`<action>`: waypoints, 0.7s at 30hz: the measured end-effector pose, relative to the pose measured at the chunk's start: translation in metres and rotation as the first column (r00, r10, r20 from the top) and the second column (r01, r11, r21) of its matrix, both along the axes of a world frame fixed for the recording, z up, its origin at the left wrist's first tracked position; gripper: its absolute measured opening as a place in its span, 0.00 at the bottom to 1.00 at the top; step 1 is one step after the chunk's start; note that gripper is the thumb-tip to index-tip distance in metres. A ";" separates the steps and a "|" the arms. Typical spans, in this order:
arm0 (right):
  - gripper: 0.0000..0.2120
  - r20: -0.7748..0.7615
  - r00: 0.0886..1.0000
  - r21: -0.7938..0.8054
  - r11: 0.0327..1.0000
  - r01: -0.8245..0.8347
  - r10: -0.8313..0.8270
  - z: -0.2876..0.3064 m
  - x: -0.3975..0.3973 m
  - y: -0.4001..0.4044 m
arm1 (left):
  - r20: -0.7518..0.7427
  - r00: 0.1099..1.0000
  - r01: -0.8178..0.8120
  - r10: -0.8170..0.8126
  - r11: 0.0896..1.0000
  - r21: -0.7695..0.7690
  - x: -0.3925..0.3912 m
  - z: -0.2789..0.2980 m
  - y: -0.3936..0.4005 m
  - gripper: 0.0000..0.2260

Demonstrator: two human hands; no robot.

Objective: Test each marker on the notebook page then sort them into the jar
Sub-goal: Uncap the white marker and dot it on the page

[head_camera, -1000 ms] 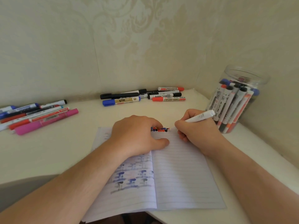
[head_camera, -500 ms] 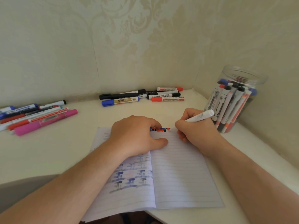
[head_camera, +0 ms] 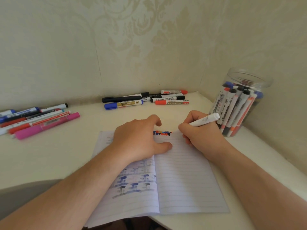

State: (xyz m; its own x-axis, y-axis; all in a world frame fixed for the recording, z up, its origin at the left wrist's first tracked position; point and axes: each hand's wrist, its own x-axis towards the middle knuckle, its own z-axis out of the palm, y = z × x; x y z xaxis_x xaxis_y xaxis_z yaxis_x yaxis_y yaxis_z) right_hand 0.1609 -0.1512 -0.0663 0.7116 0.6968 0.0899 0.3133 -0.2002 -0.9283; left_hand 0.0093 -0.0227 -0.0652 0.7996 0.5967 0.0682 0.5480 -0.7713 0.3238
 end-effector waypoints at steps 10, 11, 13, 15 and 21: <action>0.10 0.152 0.981 -0.042 0.992 -0.118 0.123 -0.002 -0.008 0.003 | 0.039 0.999 -0.017 0.016 0.999 0.031 0.000 -0.004 0.001 0.29; 0.10 0.157 0.984 -0.058 0.996 -0.073 0.081 -0.003 -0.006 0.004 | 0.039 0.999 -0.017 0.016 0.999 0.029 0.001 -0.005 0.001 0.29; 0.10 0.121 0.993 -0.054 0.998 0.016 -0.009 -0.004 -0.002 0.005 | 0.041 0.999 -0.017 0.016 0.999 0.030 0.001 -0.005 0.001 0.28; 0.10 0.065 0.998 -0.021 1.000 0.013 -0.012 -0.004 0.000 0.004 | 0.042 0.999 -0.018 0.016 0.999 0.036 0.001 -0.005 0.001 0.28; 0.11 0.097 0.994 -0.042 0.998 -0.048 0.052 -0.004 -0.004 0.004 | 0.055 0.998 -0.028 0.025 0.999 0.040 0.001 -0.006 0.001 0.28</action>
